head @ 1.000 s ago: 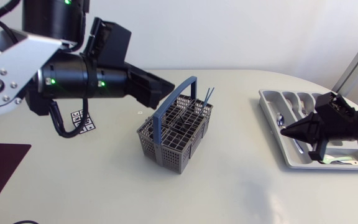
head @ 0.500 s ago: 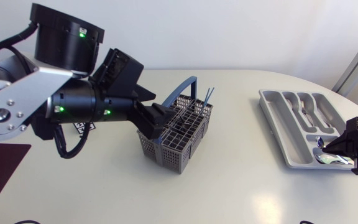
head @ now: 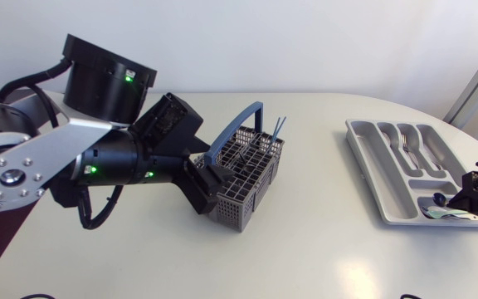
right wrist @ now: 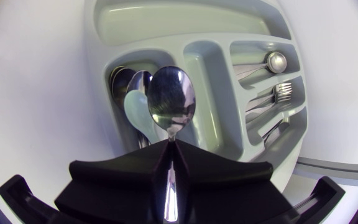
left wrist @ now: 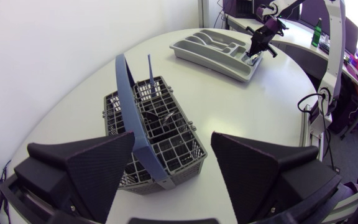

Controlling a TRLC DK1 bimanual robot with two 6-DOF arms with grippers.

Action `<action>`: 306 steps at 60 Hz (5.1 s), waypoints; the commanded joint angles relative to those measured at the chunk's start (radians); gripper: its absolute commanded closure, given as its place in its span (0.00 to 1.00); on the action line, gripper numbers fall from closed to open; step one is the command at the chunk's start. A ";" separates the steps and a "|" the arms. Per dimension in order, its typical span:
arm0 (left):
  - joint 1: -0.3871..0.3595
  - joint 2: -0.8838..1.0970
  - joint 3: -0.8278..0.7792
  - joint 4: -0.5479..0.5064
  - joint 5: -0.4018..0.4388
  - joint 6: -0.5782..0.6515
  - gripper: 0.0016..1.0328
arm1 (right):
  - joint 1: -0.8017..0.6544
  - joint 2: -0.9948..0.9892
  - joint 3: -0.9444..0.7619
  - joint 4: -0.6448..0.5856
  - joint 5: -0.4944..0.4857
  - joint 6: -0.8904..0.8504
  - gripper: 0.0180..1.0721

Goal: Transfer all utensils from the basket to the drawer tray.

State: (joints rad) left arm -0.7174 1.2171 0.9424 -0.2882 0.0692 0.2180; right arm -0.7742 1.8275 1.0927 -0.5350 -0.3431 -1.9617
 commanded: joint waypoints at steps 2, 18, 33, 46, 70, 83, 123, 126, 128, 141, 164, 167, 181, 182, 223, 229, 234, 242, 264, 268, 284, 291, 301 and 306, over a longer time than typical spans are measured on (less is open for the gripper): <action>-0.014 -0.011 -0.040 -0.008 -0.008 0.026 0.16 | 0.000 0.012 -0.043 0.026 0.010 -0.039 0.54; -0.024 -0.011 -0.048 -0.008 -0.008 0.032 0.16 | -0.014 -0.126 -0.086 0.040 -0.043 -0.019 0.37; -0.073 0.022 -0.083 0.020 -0.055 0.060 0.16 | 0.101 -0.309 -0.111 -0.069 -0.143 0.167 0.37; -0.113 0.068 -0.145 0.119 -0.147 0.112 0.17 | 0.306 -0.427 -0.228 -0.017 -0.157 0.342 0.37; -0.054 0.205 -0.225 0.391 -0.336 0.139 0.17 | 0.721 -0.355 -0.145 0.181 -0.132 0.948 0.37; 0.047 0.197 -0.264 0.431 -0.336 0.142 0.17 | 0.863 -0.217 -0.051 0.264 -0.149 1.167 0.37; 0.214 0.012 -0.373 0.462 -0.206 0.190 0.09 | 0.992 0.027 0.228 0.282 -0.287 1.466 0.29; 0.199 -0.013 -0.378 0.458 -0.186 0.185 0.09 | 0.992 0.030 0.228 0.290 -0.292 1.469 0.29; 0.188 -0.036 -0.386 0.458 -0.184 0.184 0.09 | 0.997 0.030 0.230 0.297 -0.295 1.472 0.30; 0.154 -0.102 -0.393 0.455 -0.184 0.182 0.09 | 1.007 0.044 0.245 0.311 -0.303 1.479 0.52; 0.138 -0.120 -0.387 0.463 -0.184 0.169 0.09 | 1.017 0.084 0.271 0.303 -0.318 1.489 0.91; 0.138 -0.120 -0.387 0.463 -0.184 0.169 0.09 | 1.017 0.084 0.268 0.302 -0.327 1.489 0.95; 0.136 -0.119 -0.389 0.465 -0.184 0.169 0.09 | 1.014 0.050 0.251 0.306 -0.349 1.495 0.95; 0.136 -0.117 -0.387 0.465 -0.184 0.169 0.09 | 1.014 0.047 0.249 0.306 -0.350 1.495 0.95; 0.116 -0.071 -0.349 0.480 -0.184 0.170 0.09 | 0.836 -0.395 0.138 0.167 -0.459 1.498 0.95; 0.101 -0.050 -0.337 0.491 -0.183 0.169 0.09 | 0.780 -0.458 0.118 0.118 -0.459 1.479 0.95; 0.098 -0.045 -0.330 0.495 -0.184 0.169 0.09 | 0.721 -0.491 0.118 0.044 -0.444 1.437 0.95; 0.099 -0.041 -0.329 0.495 -0.184 0.169 0.09 | 0.621 -0.505 0.156 -0.115 -0.375 1.342 0.95; 0.104 -0.059 -0.347 0.494 -0.184 0.165 0.09 | 0.328 -0.448 0.268 -0.493 -0.200 1.077 0.95; 0.101 -0.062 -0.349 0.492 -0.184 0.165 0.09 | 0.309 -0.439 0.268 -0.517 -0.158 1.054 0.95; 0.096 -0.074 -0.352 0.486 -0.183 0.162 0.09 | 0.296 -0.290 0.266 -0.526 -0.082 1.041 0.95; 0.096 -0.085 -0.356 0.478 -0.183 0.161 0.09 | 0.322 -0.195 0.283 -0.494 -0.077 1.075 0.95; 0.102 -0.106 -0.364 0.465 -0.183 0.162 0.09 | 0.358 -0.017 0.384 -0.491 -0.071 1.129 0.95; 0.105 -0.110 -0.366 0.463 -0.183 0.162 0.09 | 0.366 0.050 0.437 -0.461 -0.071 1.164 0.90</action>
State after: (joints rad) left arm -0.6128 1.1240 0.5884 0.1810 -0.1162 0.3923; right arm -0.4183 1.8046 1.4754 -1.0153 -0.4183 -0.8436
